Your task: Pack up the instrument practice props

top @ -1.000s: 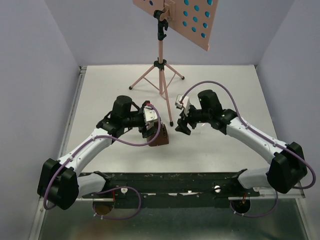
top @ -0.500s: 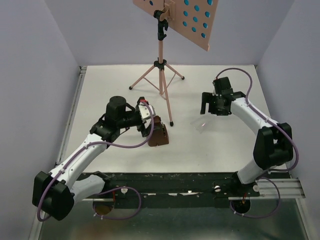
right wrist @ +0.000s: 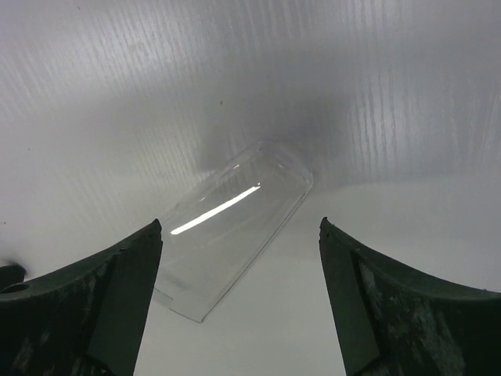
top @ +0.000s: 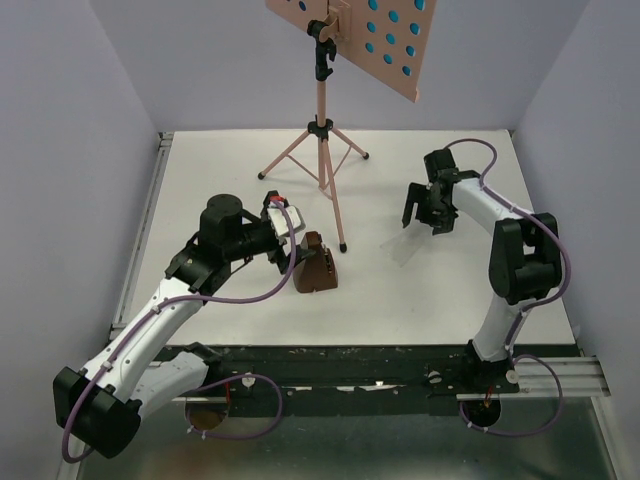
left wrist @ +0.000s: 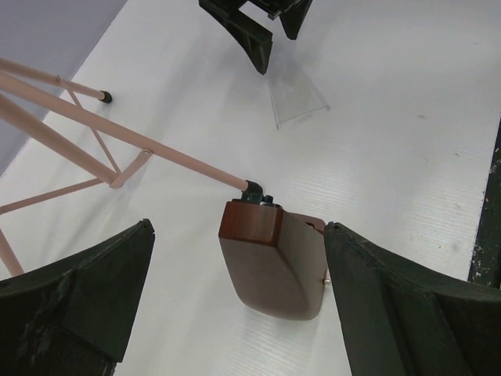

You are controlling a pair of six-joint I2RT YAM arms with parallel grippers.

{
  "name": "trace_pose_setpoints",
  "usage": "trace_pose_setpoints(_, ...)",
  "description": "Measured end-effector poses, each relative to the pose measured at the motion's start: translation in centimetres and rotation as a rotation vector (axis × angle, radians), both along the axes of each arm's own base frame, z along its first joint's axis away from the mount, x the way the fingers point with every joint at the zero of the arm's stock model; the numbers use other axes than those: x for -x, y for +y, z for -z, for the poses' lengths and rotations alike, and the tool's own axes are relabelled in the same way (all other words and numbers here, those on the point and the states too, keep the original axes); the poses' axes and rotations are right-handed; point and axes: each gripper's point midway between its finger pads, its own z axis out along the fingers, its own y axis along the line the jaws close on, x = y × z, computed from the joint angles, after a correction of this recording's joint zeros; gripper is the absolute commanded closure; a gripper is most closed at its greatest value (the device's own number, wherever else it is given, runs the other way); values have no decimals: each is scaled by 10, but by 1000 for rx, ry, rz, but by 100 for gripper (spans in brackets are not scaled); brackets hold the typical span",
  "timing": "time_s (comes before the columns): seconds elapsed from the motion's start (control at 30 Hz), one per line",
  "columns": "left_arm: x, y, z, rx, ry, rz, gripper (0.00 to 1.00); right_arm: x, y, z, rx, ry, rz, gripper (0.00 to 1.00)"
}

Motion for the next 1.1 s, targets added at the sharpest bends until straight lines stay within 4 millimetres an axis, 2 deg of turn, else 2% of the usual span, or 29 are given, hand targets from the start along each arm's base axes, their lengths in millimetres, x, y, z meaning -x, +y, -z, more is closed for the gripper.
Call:
trace_pose_setpoints(0.17, 2, 4, 8, -20, 36, -22, 1, -12, 1, 7, 3, 15, 28, 20)
trace_pose_setpoints(0.3, 0, 7, 10, -28, 43, -40, 1, -12, 0, 14, 18, 40, 43, 23)
trace_pose_setpoints(0.43, 0, 8, 12, -35, 49, -51, 1, -9, 1, 16, 36, 64, 49, 24)
trace_pose_setpoints(0.63, -2, 10, 13, -38, 55, -67, 1, -15, 5, 16, 57, 67, 47, 24)
trace_pose_setpoints(1.0, -2, 16, 6, -39, 28, -95, 1, -20, 17, 13, 71, 44, -165, 23)
trace_pose_setpoints(1.1, -2, 17, 1, -38, 3, -98, 1, -19, 30, 10, 21, 35, -282, 19)
